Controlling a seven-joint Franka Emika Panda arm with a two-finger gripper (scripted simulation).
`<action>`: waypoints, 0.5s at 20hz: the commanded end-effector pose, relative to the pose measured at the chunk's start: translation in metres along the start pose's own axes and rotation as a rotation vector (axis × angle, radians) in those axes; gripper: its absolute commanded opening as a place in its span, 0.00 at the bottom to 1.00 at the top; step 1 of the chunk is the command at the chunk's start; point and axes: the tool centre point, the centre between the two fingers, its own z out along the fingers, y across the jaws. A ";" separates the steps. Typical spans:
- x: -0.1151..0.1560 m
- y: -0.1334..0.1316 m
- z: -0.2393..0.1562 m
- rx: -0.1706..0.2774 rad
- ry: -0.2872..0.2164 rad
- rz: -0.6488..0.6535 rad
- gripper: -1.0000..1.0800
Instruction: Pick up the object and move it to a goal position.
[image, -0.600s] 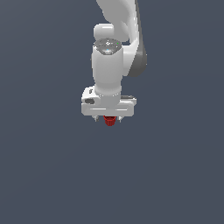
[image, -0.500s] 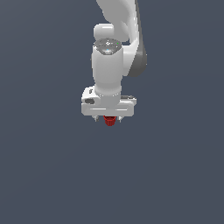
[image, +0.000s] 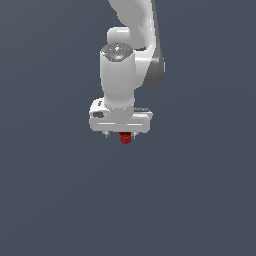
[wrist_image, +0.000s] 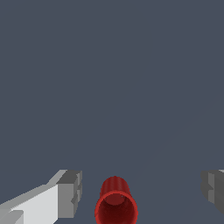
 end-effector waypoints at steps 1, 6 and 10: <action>-0.001 0.001 0.000 0.001 -0.001 0.000 0.96; 0.000 0.000 -0.001 0.001 0.000 0.001 0.96; -0.004 0.000 0.004 0.002 -0.003 -0.004 0.96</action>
